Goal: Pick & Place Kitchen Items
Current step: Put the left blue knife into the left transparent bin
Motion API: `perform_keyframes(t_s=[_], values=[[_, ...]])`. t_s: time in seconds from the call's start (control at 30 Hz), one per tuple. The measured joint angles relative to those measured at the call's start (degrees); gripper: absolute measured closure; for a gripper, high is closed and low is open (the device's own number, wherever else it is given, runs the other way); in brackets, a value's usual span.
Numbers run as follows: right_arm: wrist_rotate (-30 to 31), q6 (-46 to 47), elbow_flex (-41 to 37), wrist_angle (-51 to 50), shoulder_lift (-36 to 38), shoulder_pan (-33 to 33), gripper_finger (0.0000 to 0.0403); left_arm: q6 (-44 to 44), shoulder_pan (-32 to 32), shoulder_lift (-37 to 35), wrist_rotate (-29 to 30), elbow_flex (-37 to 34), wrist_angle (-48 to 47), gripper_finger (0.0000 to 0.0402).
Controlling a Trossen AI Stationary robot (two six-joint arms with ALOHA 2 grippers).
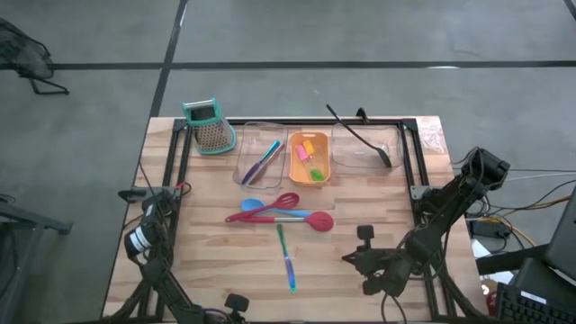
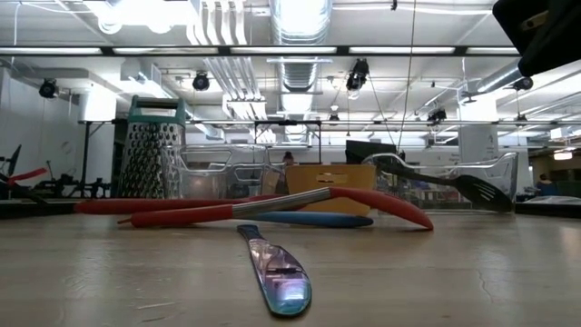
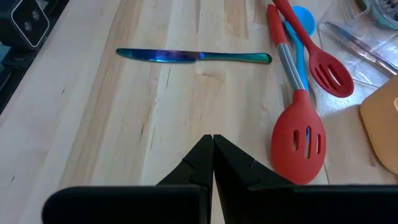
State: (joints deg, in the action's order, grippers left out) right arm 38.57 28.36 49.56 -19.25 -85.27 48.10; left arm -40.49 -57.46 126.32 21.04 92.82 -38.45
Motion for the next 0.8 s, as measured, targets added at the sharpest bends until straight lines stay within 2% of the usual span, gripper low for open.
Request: perform_keyframes(t_s=[0.33, 0.47, 0.67, 0.8], values=[[0.1, -0.3, 0.0, 0.1, 0.0, 0.0, 0.0394, 2.0, 0.4, -2.5, 1.1, 0.3, -1.1, 0.0355], [0.2, -1.1, 0.0, 0.2, 0.0, 0.0, 0.0394, 2.8, 1.0, -5.5, 7.3, 0.2, -5.4, 0.0355], [0.3, -2.3, 0.0, 0.5, 0.0, 0.0, 0.0394, 2.7, 2.2, -10.1, 10.0, 0.2, -12.5, 0.0355], [0.4, -3.7, -0.1, 0.6, 0.0, -0.1, 0.0394, 2.3, 4.9, -13.2, 20.1, -0.4, -13.3, 0.0355]])
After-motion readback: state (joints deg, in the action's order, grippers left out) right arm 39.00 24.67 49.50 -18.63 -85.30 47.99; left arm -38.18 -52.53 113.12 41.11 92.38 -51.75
